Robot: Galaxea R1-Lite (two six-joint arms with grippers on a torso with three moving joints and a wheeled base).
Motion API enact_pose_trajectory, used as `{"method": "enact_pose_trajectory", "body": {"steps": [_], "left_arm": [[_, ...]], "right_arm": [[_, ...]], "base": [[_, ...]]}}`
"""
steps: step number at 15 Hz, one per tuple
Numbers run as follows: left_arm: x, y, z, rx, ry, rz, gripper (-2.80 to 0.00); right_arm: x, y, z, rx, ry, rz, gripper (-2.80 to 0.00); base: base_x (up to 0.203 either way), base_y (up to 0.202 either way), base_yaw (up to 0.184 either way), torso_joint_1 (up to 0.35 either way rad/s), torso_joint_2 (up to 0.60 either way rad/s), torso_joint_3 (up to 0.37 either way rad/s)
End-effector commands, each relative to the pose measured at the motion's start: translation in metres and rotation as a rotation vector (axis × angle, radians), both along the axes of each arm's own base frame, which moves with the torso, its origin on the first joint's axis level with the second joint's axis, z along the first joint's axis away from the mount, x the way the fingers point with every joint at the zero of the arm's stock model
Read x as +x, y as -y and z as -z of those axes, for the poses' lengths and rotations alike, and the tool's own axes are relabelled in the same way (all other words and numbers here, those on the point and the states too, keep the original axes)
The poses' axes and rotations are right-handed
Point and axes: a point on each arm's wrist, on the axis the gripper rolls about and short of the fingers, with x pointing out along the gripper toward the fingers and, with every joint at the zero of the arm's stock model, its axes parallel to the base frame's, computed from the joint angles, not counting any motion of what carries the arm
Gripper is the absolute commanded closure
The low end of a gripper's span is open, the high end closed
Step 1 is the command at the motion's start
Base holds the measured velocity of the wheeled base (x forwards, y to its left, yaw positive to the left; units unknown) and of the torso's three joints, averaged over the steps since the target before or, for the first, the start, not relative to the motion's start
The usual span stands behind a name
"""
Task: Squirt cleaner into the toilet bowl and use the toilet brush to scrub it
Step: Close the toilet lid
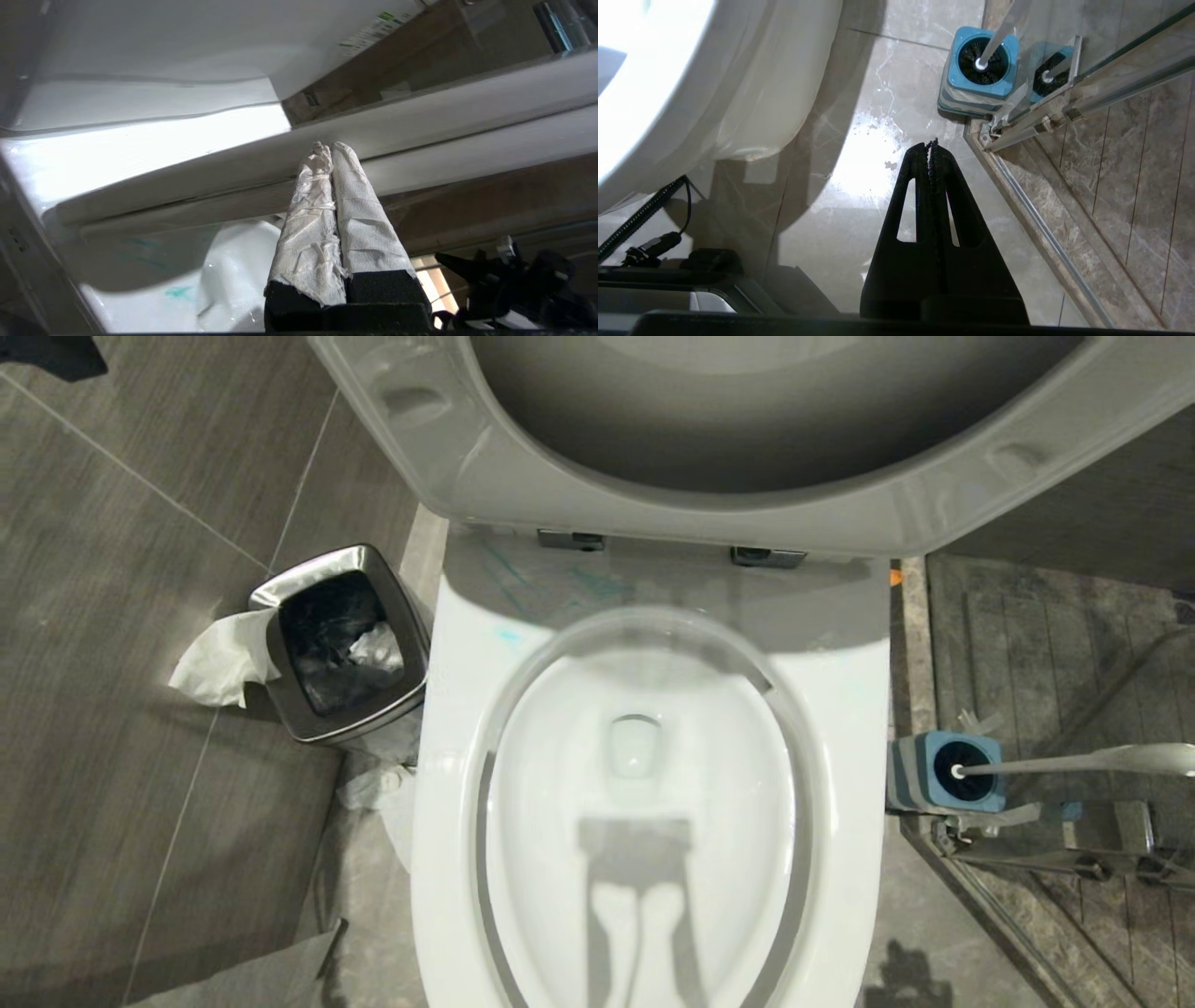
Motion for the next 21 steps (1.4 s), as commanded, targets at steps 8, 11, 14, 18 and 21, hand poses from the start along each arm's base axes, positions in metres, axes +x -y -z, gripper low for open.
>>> {"method": "enact_pose_trajectory", "body": {"steps": [8, 11, 14, 18, 21], "left_arm": [[-0.043, -0.011, 0.015, 0.019, -0.043, 0.034, 0.00], [-0.058, -0.015, 0.022, 0.017, -0.037, 0.026, 0.00], [-0.080, -0.027, 0.016, 0.000, 0.014, -0.037, 0.00], [-0.089, -0.033, -0.036, -0.019, 0.136, -0.077, 0.00], [-0.098, -0.036, -0.069, -0.060, 0.162, -0.076, 0.00]], "right_arm": [[0.000, 0.000, 0.000, 0.000, -0.001, -0.001, 0.00], [0.000, 0.000, 0.000, 0.000, -0.001, -0.001, 0.00], [0.000, 0.000, 0.000, 0.000, -0.001, -0.001, 0.00], [0.000, 0.000, 0.000, 0.000, -0.001, -0.001, 0.00], [0.000, 0.000, 0.000, 0.000, -0.001, -0.001, 0.00]], "base": [[0.000, 0.000, 0.000, 0.001, 0.01, 0.187], [0.000, 0.000, 0.000, 0.000, 0.00, 0.191], [0.000, 0.000, 0.000, -0.005, 0.01, 0.065], [0.000, 0.000, 0.000, 0.000, 0.00, 0.000], [0.000, 0.000, 0.000, 0.000, 0.00, 0.000]]}}
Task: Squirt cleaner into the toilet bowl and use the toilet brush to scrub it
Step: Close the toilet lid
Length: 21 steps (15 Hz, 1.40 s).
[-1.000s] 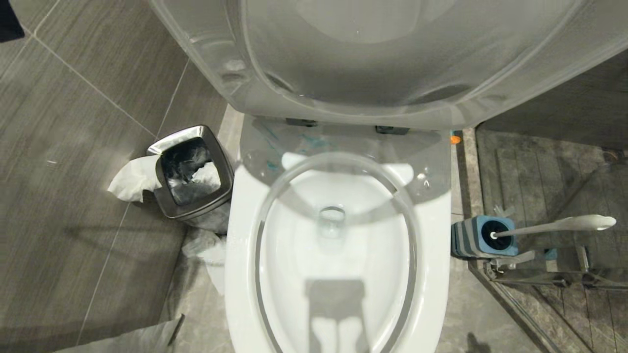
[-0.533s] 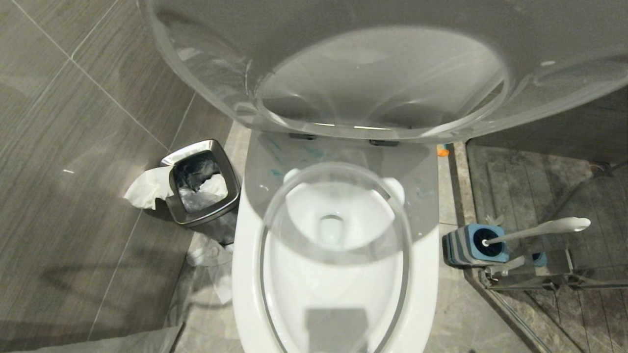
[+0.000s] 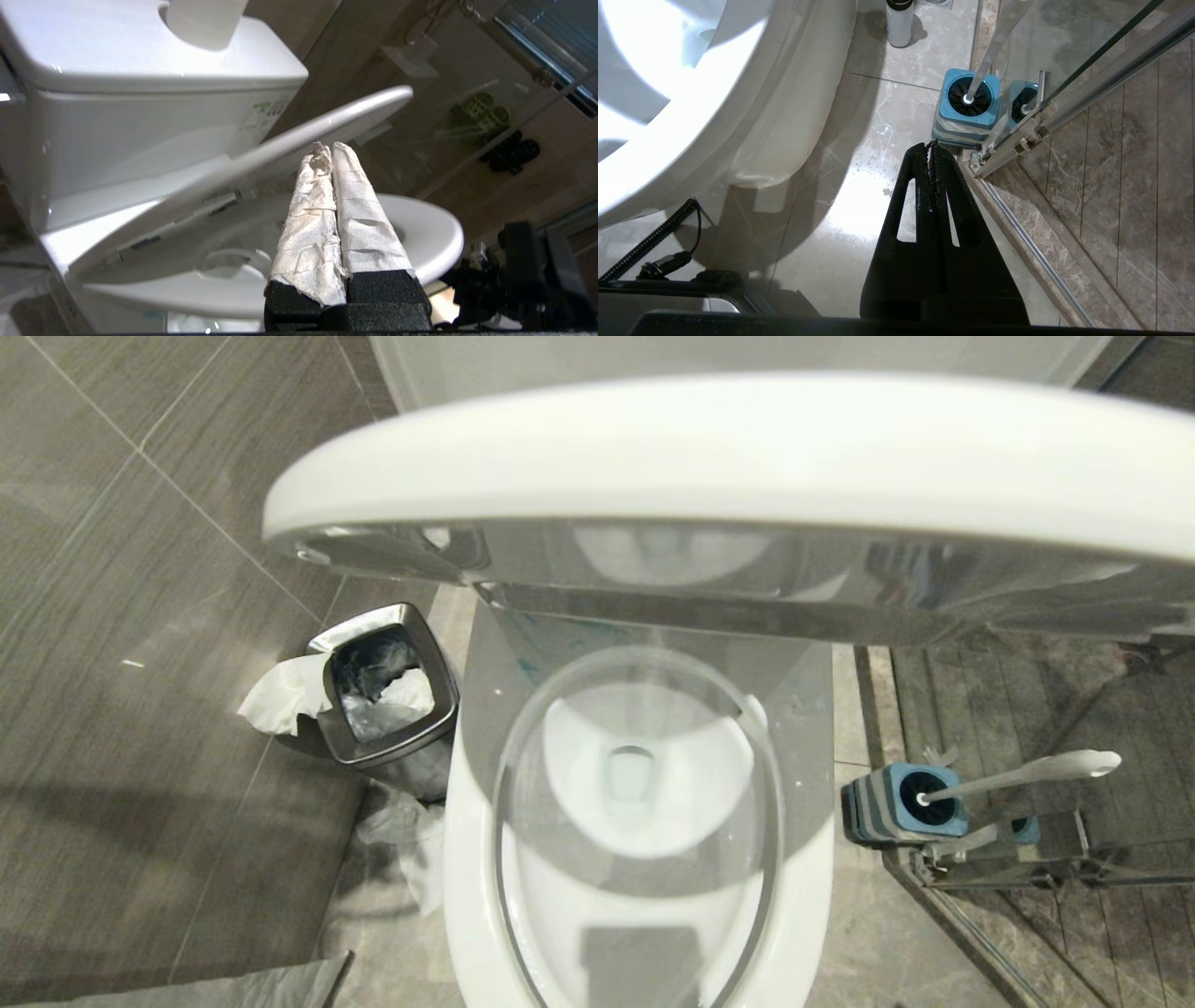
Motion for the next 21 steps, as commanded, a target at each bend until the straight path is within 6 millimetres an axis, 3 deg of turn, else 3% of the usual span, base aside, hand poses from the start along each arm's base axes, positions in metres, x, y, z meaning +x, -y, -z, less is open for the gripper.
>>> {"method": "enact_pose_trajectory", "body": {"steps": [1, 3, 7, 9, 11, 13, 17, 21], "left_arm": [[0.001, -0.001, -0.026, -0.053, 0.002, 0.019, 0.00], [0.014, -0.001, -0.032, -0.121, -0.052, -0.003, 0.00], [0.042, 0.000, -0.021, -0.122, -0.099, -0.120, 0.00], [0.043, 0.006, -0.018, -0.135, -0.117, -0.144, 0.00], [0.037, 0.016, -0.019, -0.166, -0.095, -0.171, 0.00], [0.018, 0.021, -0.020, -0.180, -0.077, -0.140, 0.00], [-0.016, 0.012, 0.009, 0.040, -0.155, -0.118, 0.00], [-0.020, 0.015, 0.018, 0.166, -0.081, -0.098, 0.00]], "right_arm": [[0.000, 0.000, 0.000, 0.000, -0.001, -0.001, 0.00], [0.000, 0.000, 0.000, 0.000, -0.001, 0.000, 0.00], [0.000, 0.000, 0.000, 0.000, -0.001, 0.000, 0.00], [0.000, 0.000, 0.000, 0.000, -0.001, 0.000, 0.00], [0.000, 0.000, 0.000, 0.000, -0.001, 0.000, 0.00], [0.000, 0.000, 0.000, 0.000, -0.001, 0.000, 0.00], [0.000, 0.000, 0.000, 0.000, -0.001, 0.000, 0.00], [0.000, 0.000, 0.000, 0.000, -0.002, 0.000, 0.00]], "base": [[0.000, 0.000, 0.000, 0.000, 0.00, 0.000], [0.000, 0.000, 0.000, 0.000, 0.00, 0.000], [0.000, 0.000, 0.000, 0.000, 0.00, 0.000], [0.000, 0.000, 0.000, 0.000, 0.00, 0.000], [0.000, 0.000, 0.000, 0.000, 0.00, 0.000], [0.000, 0.000, 0.000, 0.000, 0.00, 0.000], [0.000, 0.000, 0.000, 0.000, 0.00, 0.000], [0.000, 0.000, 0.000, 0.000, 0.00, 0.000]]}}
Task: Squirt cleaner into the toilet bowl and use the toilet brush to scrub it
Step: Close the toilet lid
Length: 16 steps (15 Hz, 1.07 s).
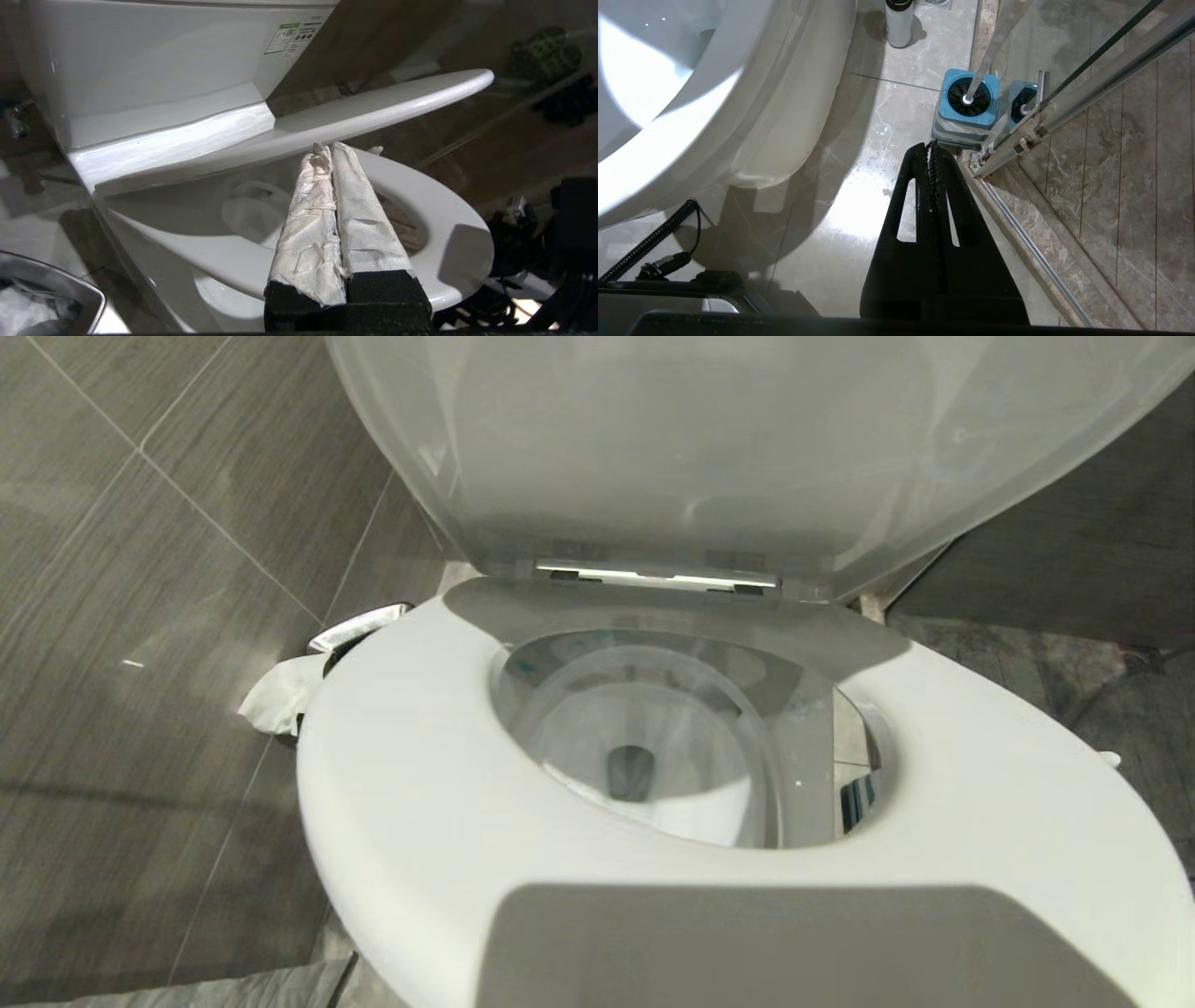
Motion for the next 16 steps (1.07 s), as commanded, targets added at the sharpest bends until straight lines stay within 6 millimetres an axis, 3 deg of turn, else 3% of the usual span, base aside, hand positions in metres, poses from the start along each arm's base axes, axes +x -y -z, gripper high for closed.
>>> {"method": "enact_pose_trajectory", "body": {"steps": [1, 4, 8, 16], "left_arm": [[-0.004, 0.000, 0.001, 0.009, 0.010, 0.016, 0.00], [0.002, 0.005, 0.003, 0.027, 0.002, 0.036, 0.00], [0.025, 0.025, 0.006, 0.079, -0.012, 0.019, 0.00], [0.041, 0.053, 0.009, 0.124, 0.020, -0.023, 0.00]], "right_arm": [[0.000, 0.000, 0.000, 0.000, -0.001, 0.000, 0.00], [0.000, 0.000, 0.000, 0.000, -0.002, -0.001, 0.00], [0.000, 0.000, 0.000, 0.000, -0.002, 0.000, 0.00], [0.000, 0.000, 0.000, 0.000, -0.001, 0.000, 0.00]], "base": [[0.000, 0.000, 0.000, 0.000, 0.00, 0.000], [0.000, 0.000, 0.000, 0.000, 0.00, 0.000], [0.000, 0.000, 0.000, 0.000, 0.00, 0.000], [0.000, 0.000, 0.000, 0.000, 0.00, 0.000]]}}
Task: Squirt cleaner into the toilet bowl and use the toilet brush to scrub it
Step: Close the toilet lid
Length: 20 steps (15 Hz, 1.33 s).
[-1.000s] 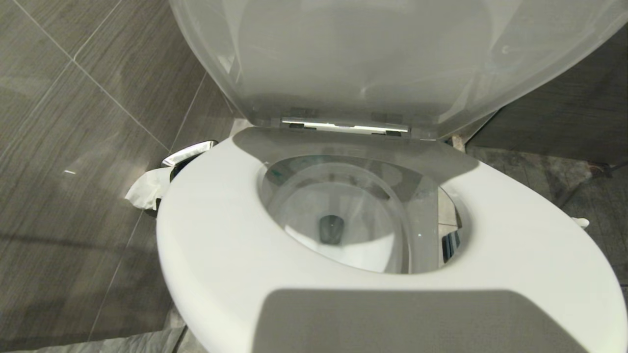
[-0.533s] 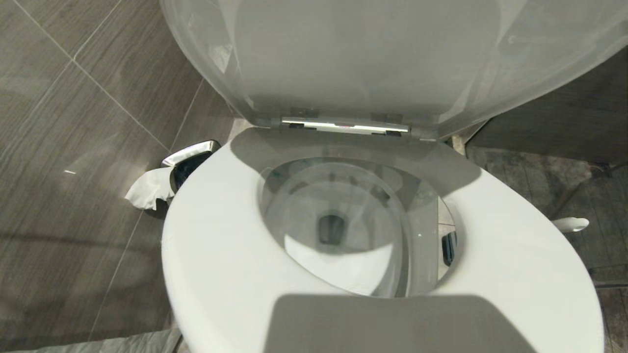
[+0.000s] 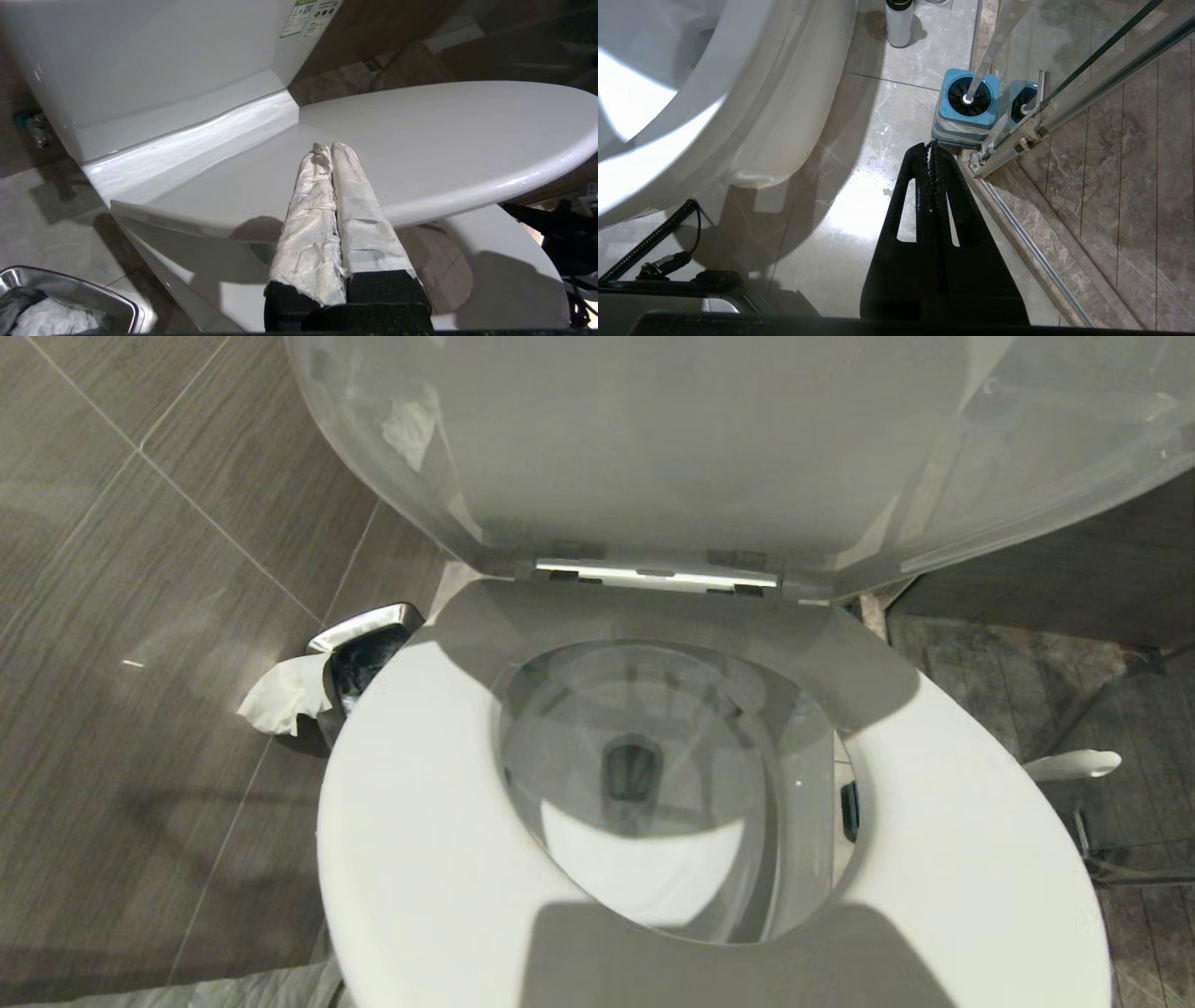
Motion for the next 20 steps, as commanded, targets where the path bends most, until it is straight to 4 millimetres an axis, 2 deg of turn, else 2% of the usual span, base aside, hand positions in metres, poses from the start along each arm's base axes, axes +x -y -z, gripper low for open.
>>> {"method": "enact_pose_trajectory", "body": {"steps": [1, 13, 20], "left_arm": [[0.006, 0.009, 0.005, 0.026, -0.024, 0.016, 0.00], [0.007, 0.022, 0.036, 0.158, -0.129, 0.086, 0.00], [-0.012, 0.004, 0.063, 0.344, -0.281, 0.122, 0.00]], "right_arm": [[0.000, 0.000, 0.000, 0.000, -0.001, 0.000, 0.00], [0.000, 0.000, 0.000, 0.000, -0.002, -0.002, 0.00], [0.000, 0.000, 0.000, 0.000, -0.001, 0.000, 0.00]], "base": [[0.000, 0.000, 0.000, 0.000, 0.00, 0.000], [0.000, 0.000, 0.000, 0.000, 0.00, 0.000], [0.000, 0.000, 0.000, 0.000, 0.00, 0.000]]}}
